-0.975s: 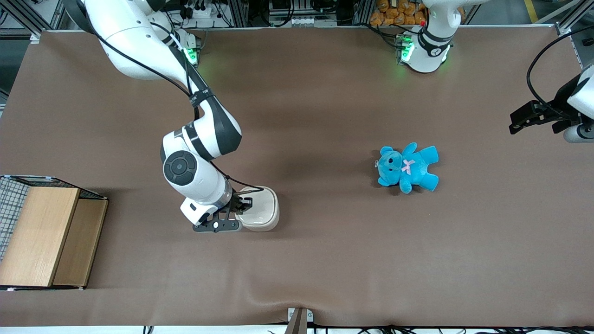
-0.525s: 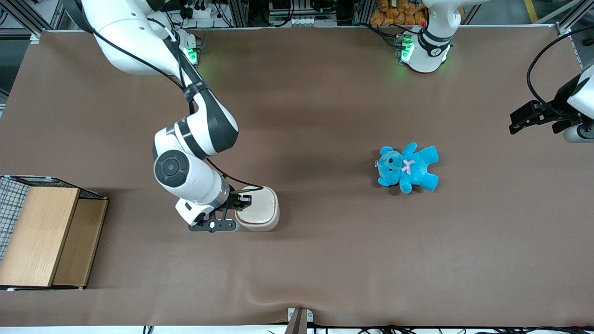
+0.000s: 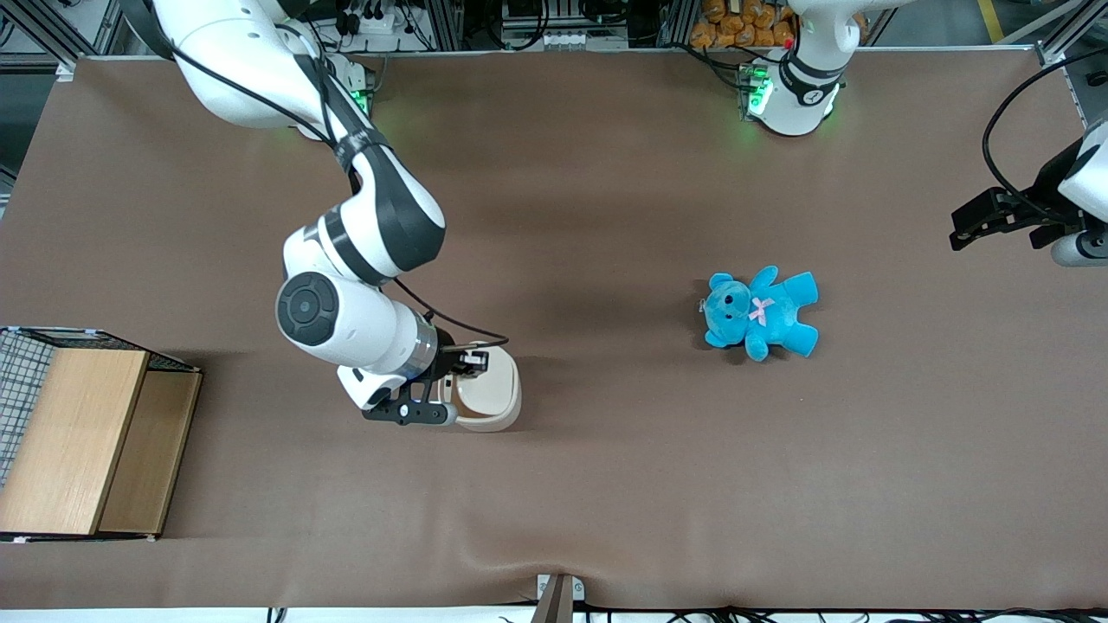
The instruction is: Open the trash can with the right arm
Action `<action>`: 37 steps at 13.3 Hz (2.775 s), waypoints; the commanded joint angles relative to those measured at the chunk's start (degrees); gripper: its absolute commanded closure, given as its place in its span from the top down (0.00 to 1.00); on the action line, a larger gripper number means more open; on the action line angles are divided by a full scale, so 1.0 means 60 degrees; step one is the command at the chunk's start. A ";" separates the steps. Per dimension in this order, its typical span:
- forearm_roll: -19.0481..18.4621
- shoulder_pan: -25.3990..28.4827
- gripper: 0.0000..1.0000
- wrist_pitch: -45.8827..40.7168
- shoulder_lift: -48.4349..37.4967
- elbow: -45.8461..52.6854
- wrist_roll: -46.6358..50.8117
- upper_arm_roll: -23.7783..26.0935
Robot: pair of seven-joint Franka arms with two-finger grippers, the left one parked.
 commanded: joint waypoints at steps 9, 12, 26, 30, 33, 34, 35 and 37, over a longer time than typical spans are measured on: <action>0.0363 -0.1557 1.00 -0.2914 -0.1418 0.0487 -0.0029 0.0051; -0.0292 -0.2437 1.00 -0.3572 -0.1829 0.0472 -0.0249 0.0490; -0.2610 -0.4080 1.00 -0.4177 -0.5473 -0.1852 -0.2550 0.0829; -0.2537 -0.4124 1.00 -0.4059 -0.6441 -0.2908 -0.2755 0.0609; -0.2610 -0.4123 1.00 -0.4029 -0.6883 -0.3321 -0.2857 0.0550; -0.2639 -0.4124 1.00 -0.4073 -0.6912 -0.3322 -0.3177 0.0376; -0.2640 -0.4124 1.00 -0.4073 -0.6927 -0.3351 -0.3600 0.0142; -0.2799 -0.4138 1.00 -0.4059 -0.6913 -0.3423 -0.3838 -0.0050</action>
